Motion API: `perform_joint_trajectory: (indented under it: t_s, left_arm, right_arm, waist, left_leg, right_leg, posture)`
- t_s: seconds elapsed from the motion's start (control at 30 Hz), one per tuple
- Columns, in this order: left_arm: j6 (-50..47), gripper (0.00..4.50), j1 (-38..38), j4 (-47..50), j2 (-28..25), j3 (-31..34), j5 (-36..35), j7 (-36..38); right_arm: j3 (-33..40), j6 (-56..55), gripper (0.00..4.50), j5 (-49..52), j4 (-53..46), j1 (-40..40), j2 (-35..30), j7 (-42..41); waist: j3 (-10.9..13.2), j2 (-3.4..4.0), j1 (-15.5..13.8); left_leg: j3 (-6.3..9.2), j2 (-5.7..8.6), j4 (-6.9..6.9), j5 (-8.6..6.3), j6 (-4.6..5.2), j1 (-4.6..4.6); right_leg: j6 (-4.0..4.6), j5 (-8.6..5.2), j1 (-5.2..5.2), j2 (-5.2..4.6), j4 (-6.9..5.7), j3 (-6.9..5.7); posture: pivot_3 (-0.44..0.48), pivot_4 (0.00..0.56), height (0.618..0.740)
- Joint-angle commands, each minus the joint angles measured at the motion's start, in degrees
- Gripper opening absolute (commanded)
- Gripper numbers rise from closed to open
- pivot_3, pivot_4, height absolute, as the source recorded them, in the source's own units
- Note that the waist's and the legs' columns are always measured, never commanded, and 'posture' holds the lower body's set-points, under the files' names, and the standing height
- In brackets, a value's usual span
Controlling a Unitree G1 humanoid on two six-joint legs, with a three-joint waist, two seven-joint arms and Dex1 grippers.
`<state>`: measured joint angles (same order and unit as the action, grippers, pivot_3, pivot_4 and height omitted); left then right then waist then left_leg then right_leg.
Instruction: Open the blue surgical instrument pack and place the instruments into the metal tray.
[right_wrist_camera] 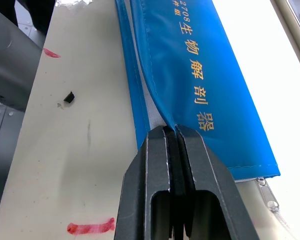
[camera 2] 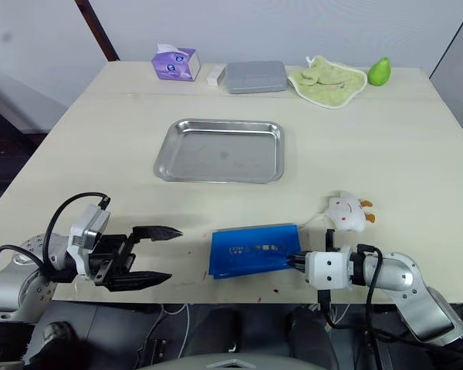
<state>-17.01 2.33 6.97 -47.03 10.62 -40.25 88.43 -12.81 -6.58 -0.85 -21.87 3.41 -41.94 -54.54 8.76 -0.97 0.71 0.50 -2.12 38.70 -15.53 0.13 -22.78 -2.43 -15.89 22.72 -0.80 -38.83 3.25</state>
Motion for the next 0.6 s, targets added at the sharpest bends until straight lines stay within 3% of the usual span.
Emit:
perform_joint_trajectory:
  t_s: [0.03, 0.2, 0.33, 0.6]
  left_arm:
    - [-0.49, 4.5, -0.83, 2.62, 0.12, 0.21, -1.32, 0.02]
    - [-1.72, 4.5, -1.58, 3.77, 0.36, 0.51, -1.93, -1.46]
    - [-2.25, 4.5, -3.07, 3.15, 1.22, 1.22, -1.95, -3.79]
    - [-1.73, 4.5, -5.23, 1.08, 2.1, 1.98, -1.77, -4.7]
  right_arm:
    - [1.09, 2.31, 0.05, 3.68, -2.37, -1.08, 0.83, 0.21]
    - [3.62, 16.23, 0.05, 14.71, -8.8, -3.9, -0.38, -1.99]
    - [7.5, 39.59, 0.05, 32.12, -13.33, -12.91, -4.61, -3.54]
    - [4.95, 59.51, 0.05, 42.99, -5.41, -29.21, -7.54, -7.99]
  waist:
    - [0.0, 0.0, 0.01]
    - [0.01, 0.01, 0.0]
    - [0.05, 0.05, 0.05]
    - [0.1, 0.03, 0.07]
  left_leg:
    - [0.0, 0.0, 0.0, 0.0, 0.0, 0.0]
    - [0.03, -0.01, 0.0, 0.0, 0.0, 0.0]
    - [0.13, -0.07, -0.01, 0.0, 0.0, 0.0]
    - [0.12, -0.04, -0.06, 0.0, 0.0, -0.03]
  right_leg:
    - [0.0, 0.0, 0.0, 0.0, 0.0, 0.0]
    - [0.0, 0.0, 0.0, 0.0, -0.02, 0.0]
    - [0.01, 0.01, 0.0, -0.03, -0.03, 0.02]
    - [0.03, 0.0, 0.02, -0.06, 0.01, -0.07]
  posture:
    - [0.0, 0.15, 0.74]
    - [0.0, 0.15, 0.74]
    - [0.0, 0.15, 0.74]
    - [0.0, 0.15, 0.74]
